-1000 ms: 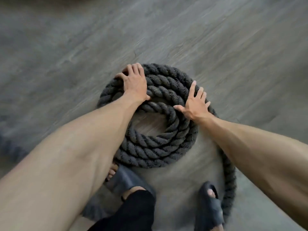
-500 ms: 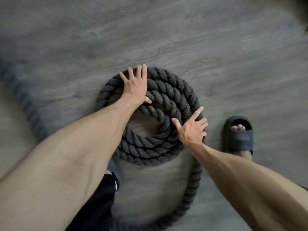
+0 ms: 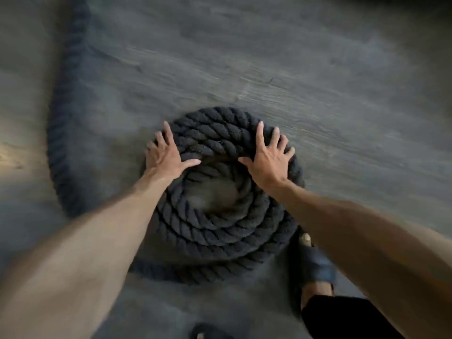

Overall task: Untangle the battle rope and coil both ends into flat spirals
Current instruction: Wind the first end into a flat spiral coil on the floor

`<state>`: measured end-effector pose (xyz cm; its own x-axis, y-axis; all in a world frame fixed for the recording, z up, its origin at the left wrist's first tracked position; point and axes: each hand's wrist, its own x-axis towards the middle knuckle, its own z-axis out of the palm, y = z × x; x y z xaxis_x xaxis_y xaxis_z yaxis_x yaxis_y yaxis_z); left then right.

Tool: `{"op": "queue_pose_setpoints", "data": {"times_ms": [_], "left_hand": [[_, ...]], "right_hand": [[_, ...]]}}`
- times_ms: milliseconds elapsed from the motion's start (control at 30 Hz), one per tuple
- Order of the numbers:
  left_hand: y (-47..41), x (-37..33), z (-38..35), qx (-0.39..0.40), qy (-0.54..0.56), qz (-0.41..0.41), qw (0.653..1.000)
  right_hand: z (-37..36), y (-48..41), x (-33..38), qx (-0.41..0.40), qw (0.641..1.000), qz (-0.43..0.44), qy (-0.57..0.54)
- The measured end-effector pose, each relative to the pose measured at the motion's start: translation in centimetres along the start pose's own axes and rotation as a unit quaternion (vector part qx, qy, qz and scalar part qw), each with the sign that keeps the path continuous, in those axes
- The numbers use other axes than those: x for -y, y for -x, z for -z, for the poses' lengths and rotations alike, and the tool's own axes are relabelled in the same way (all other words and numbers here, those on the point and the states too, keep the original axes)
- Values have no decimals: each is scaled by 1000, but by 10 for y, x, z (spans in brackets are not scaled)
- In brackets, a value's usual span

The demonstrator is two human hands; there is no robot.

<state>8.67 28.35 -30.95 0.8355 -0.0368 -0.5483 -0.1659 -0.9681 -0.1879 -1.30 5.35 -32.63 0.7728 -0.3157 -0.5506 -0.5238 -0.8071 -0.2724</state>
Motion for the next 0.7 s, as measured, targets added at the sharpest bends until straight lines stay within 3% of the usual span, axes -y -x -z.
{"op": "queue_pose_setpoints", "data": {"times_ms": [133, 333, 467, 567, 700], "left_hand": [[20, 22, -36, -87, -32, -1, 996], [17, 25, -50, -83, 25, 83, 993], [12, 23, -52, -76, 61, 118, 988], [-3, 15, -43, -116, 87, 42, 989], [-17, 5, -28, -91, 173, -21, 981]], "right_hand": [[24, -51, 3, 25, 988, 140, 56], [42, -95, 38, 13, 964, 245, 105], [32, -86, 37, -70, 979, 165, 101], [7, -54, 23, -116, 987, 76, 78], [-34, -6, -4, -164, 985, -31, 33]]}}
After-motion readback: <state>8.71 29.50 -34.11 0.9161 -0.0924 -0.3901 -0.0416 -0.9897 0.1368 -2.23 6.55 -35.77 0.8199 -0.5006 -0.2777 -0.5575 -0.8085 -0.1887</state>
